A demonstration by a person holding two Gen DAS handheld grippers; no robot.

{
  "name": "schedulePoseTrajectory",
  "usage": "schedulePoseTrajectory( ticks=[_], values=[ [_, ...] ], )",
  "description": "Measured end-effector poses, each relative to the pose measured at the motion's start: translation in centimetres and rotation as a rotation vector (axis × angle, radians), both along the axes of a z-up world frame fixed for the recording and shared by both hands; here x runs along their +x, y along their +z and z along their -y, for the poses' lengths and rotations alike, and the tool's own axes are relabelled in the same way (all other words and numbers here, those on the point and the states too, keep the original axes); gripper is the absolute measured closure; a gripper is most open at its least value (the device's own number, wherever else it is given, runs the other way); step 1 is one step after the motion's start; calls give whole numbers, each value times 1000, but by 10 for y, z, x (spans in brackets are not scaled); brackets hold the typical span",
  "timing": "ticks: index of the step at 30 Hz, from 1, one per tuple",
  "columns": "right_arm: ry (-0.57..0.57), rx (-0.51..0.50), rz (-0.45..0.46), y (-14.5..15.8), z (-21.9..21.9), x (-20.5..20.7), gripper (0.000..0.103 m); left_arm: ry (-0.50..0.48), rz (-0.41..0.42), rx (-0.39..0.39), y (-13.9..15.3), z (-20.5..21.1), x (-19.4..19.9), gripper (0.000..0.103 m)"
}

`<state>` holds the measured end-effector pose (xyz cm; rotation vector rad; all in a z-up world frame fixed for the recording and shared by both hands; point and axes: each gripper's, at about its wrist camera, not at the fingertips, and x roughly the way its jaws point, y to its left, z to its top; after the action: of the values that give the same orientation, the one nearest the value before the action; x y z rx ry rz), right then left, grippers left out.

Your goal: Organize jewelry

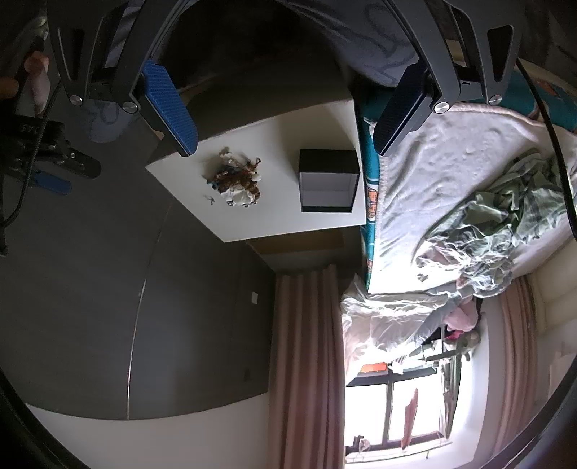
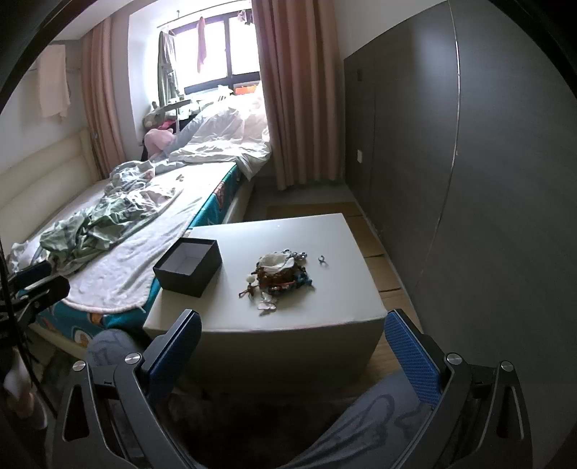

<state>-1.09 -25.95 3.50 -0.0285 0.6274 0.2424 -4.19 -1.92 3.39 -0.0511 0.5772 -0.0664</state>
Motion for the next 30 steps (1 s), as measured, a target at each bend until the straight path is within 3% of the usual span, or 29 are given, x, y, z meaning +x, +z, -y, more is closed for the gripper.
schedulePoseTrajectory(
  ticks=[11,19,26,30],
  values=[
    [59,55,-26,6,5,25,1,-4,-14,-11,7,-2,17,5],
    [32,86,-87,-1,20,77,1,-21,-32,-52,8,-4,66,5],
    [15,124,-146,-18,32,123,1,-92,-115,-57,-8,12,125,20],
    [10,129,-180,-28,37,149,9,-125,-164,-71,-19,19,157,26]
  ],
)
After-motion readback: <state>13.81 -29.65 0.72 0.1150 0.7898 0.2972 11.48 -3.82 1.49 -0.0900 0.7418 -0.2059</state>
